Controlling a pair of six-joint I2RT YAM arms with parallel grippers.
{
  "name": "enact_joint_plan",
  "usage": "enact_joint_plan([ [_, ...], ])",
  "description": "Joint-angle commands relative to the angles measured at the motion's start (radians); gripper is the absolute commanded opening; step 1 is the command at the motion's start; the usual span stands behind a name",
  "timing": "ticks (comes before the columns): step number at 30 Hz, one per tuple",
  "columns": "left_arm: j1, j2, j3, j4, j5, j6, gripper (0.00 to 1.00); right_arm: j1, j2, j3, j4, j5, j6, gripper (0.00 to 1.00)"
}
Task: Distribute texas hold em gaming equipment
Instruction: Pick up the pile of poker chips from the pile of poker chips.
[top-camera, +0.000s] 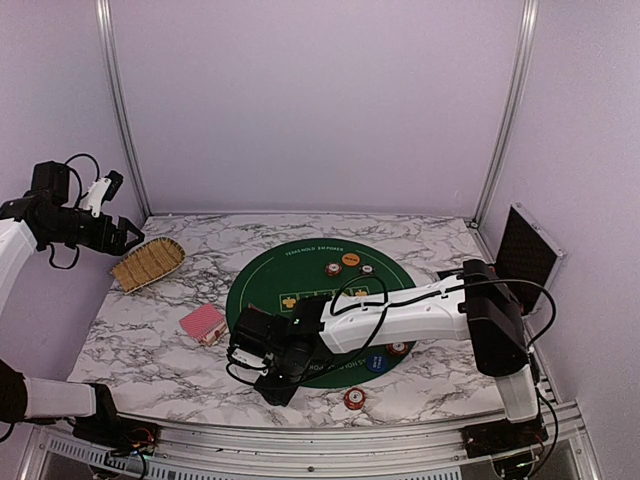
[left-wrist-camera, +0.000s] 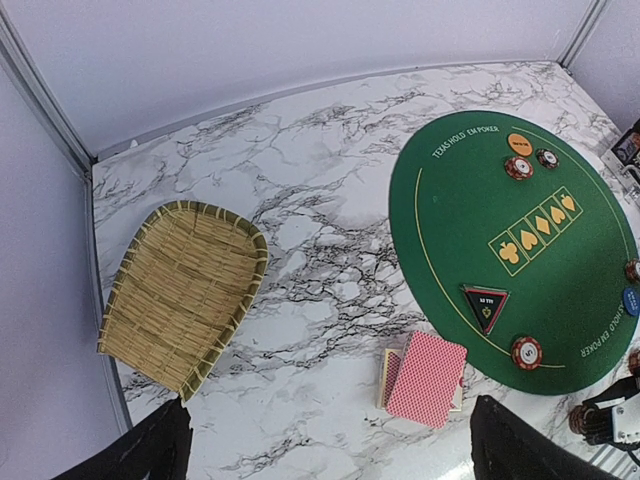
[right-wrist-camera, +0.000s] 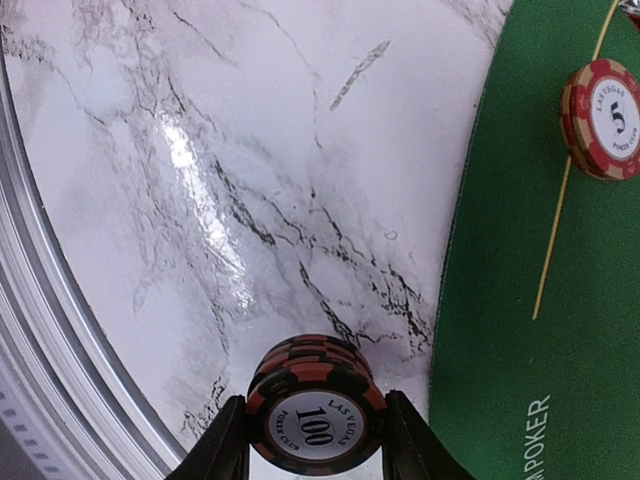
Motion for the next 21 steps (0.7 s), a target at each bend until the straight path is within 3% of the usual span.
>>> enact_joint_plan([
  [1, 0.005, -0.003, 0.021, -0.021, 0.002, 0.012, 0.99, 0.012, 0.01, 0.054, -0.028, -0.005, -0.003, 0.25],
  [21, 0.005, -0.008, 0.023, -0.021, 0.0, 0.015, 0.99, -0.049, -0.028, 0.144, -0.08, 0.051, 0.018, 0.2],
])
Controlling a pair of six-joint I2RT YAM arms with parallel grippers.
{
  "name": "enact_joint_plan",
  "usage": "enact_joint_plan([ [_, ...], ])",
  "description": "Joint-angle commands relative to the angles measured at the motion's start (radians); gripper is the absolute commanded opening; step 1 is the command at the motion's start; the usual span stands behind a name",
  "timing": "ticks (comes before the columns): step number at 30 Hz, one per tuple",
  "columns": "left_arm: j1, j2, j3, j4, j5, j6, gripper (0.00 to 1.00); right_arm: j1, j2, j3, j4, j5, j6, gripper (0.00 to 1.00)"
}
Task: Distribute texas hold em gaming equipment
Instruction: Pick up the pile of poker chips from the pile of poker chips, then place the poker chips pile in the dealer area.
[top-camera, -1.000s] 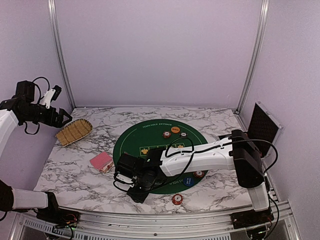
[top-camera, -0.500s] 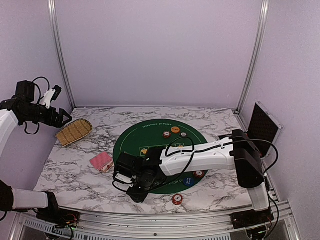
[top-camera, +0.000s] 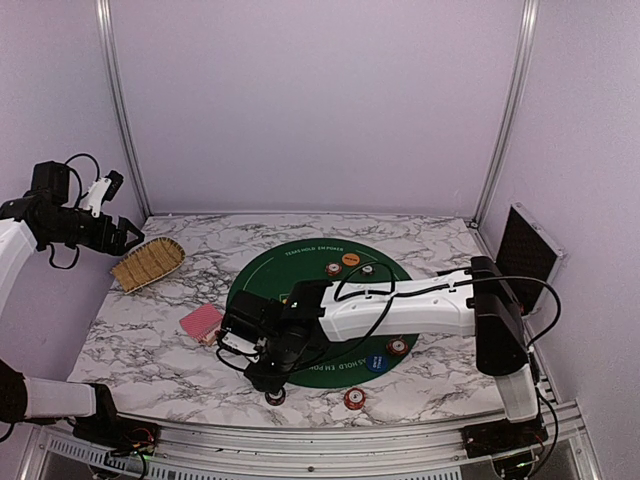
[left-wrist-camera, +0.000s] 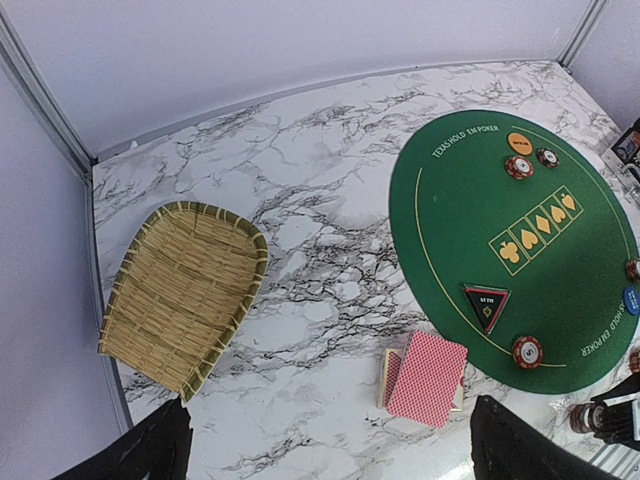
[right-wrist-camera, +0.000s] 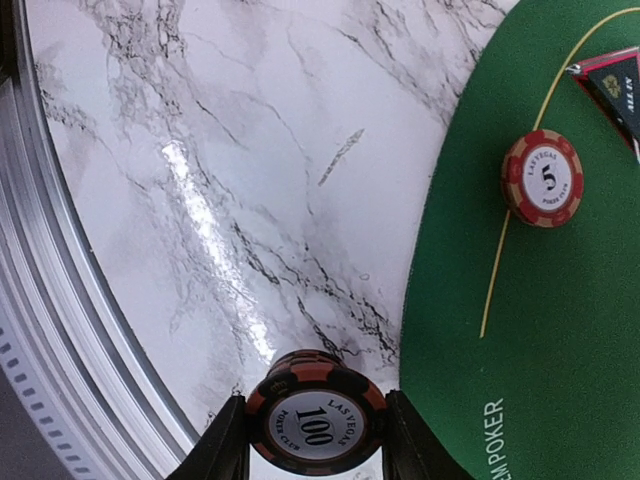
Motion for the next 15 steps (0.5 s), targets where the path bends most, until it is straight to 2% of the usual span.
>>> enact_joint_plan([
  [1, 0.005, -0.009, 0.023, -0.02, -0.001, 0.01, 0.99, -0.046, -0.031, 0.025, -0.021, 0.031, 0.015, 0.2],
  [15, 0.005, -0.008, 0.022, -0.021, 0.004, 0.008, 0.99, -0.123, -0.02, -0.046, 0.026, 0.044, 0.012, 0.19],
])
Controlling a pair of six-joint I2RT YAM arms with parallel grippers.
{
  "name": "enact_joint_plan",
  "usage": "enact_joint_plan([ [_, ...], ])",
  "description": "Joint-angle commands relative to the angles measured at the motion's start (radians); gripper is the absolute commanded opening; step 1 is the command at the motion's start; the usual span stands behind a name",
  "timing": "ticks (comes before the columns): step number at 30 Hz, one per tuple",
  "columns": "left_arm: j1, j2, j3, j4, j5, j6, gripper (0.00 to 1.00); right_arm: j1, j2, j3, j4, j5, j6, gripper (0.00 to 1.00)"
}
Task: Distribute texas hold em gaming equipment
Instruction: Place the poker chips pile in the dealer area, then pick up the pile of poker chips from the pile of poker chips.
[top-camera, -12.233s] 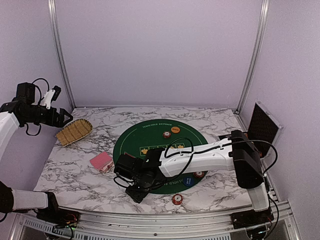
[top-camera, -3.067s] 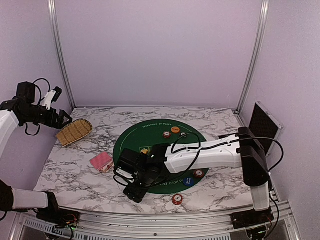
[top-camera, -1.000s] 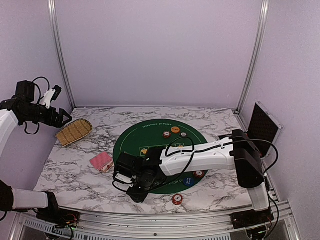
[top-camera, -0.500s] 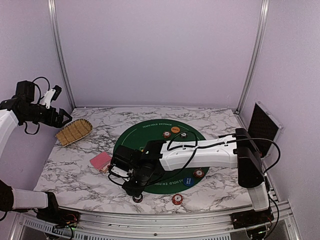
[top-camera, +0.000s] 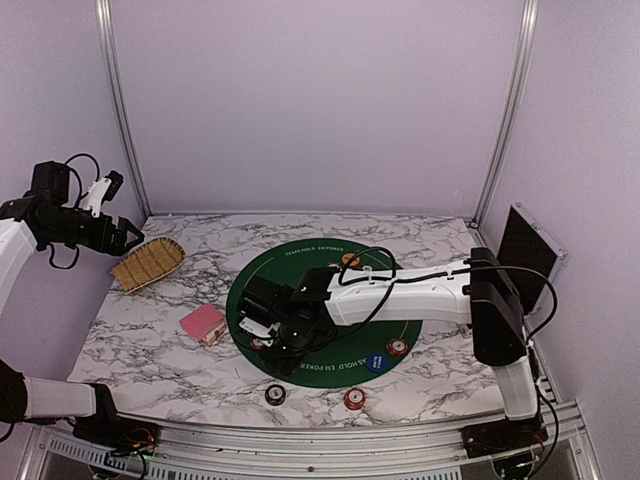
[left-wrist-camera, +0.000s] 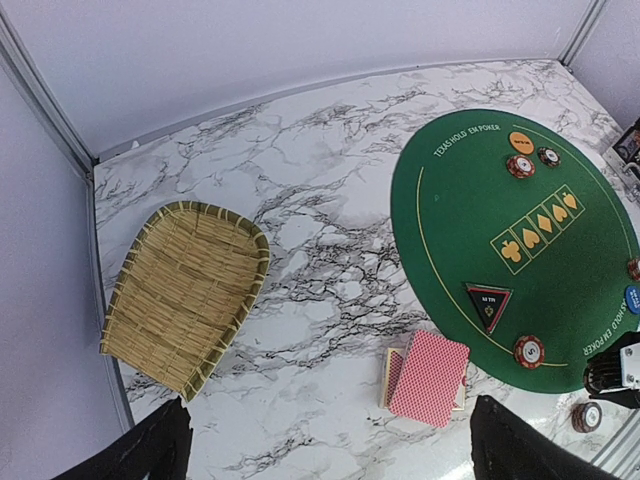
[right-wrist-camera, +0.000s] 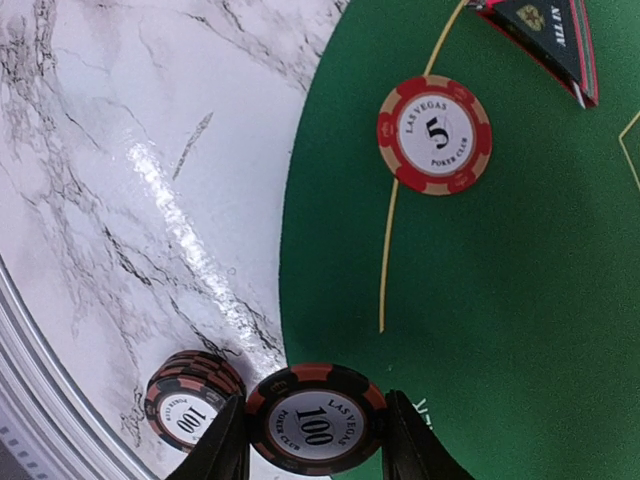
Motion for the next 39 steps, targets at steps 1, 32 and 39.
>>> enact_joint_plan([
  [1, 0.005, -0.008, 0.023, -0.021, 0.009, 0.006, 0.99, -0.046, -0.011, -0.008, 0.044, 0.017, 0.006, 0.19],
  [32, 0.005, 0.002, 0.021, -0.021, 0.016, 0.009, 0.99, -0.105, 0.125, 0.118, 0.085, -0.038, -0.009, 0.6],
  [39, 0.005, -0.014, 0.014, -0.021, 0.016, 0.008, 0.99, -0.106, 0.056, 0.136, 0.045, 0.03, -0.001, 0.66],
])
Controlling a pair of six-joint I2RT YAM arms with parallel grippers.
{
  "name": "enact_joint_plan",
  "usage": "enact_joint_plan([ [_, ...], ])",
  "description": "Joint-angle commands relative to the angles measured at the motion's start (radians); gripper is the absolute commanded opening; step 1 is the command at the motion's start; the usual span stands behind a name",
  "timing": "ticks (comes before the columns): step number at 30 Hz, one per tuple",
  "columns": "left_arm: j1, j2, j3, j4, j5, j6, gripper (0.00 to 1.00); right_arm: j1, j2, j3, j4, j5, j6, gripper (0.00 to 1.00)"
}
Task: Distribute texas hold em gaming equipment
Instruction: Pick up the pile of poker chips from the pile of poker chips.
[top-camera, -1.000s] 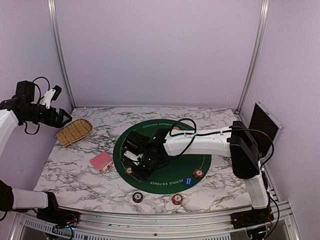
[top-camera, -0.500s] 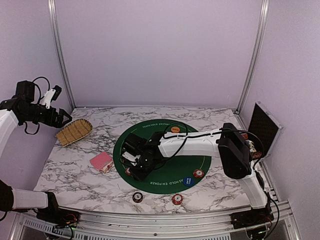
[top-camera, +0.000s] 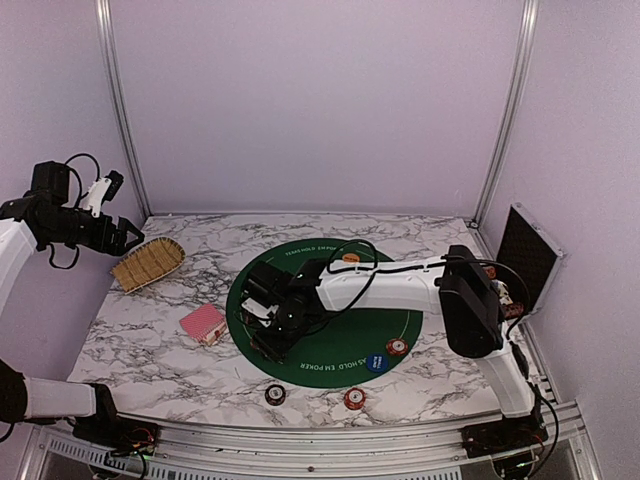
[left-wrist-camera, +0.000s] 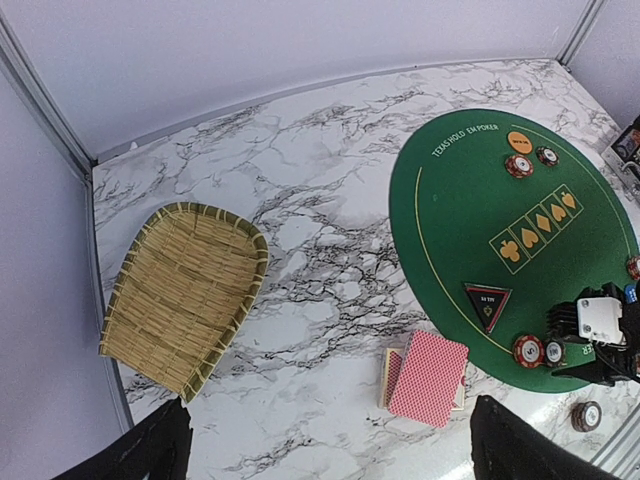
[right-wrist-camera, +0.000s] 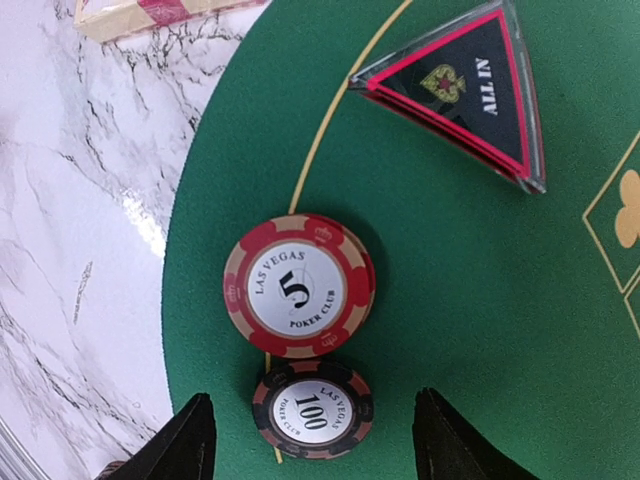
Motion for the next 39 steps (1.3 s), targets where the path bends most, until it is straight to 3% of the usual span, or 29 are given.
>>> enact_joint_plan([
  [1, 0.005, -0.013, 0.011, -0.021, 0.012, 0.006, 0.99, -0.005, -0.087, 0.023, -0.034, 0.053, 0.009, 0.66],
  [10, 0.005, -0.011, 0.015, -0.023, 0.012, 0.004, 0.99, 0.093, -0.203, -0.1, -0.043, 0.051, 0.026, 0.67],
  [16, 0.005, -0.01, 0.008, -0.027, 0.012, 0.009, 0.99, 0.165, -0.224, -0.184, -0.025, 0.018, 0.071, 0.8],
  [22, 0.005, -0.011, 0.016, -0.028, 0.018, 0.006, 0.99, 0.182, -0.202, -0.21, -0.001, 0.004, 0.08, 0.83],
  [39, 0.005, -0.008, 0.009, -0.033, 0.014, 0.015, 0.99, 0.183, -0.138, -0.199, 0.018, -0.048, 0.063, 0.68],
])
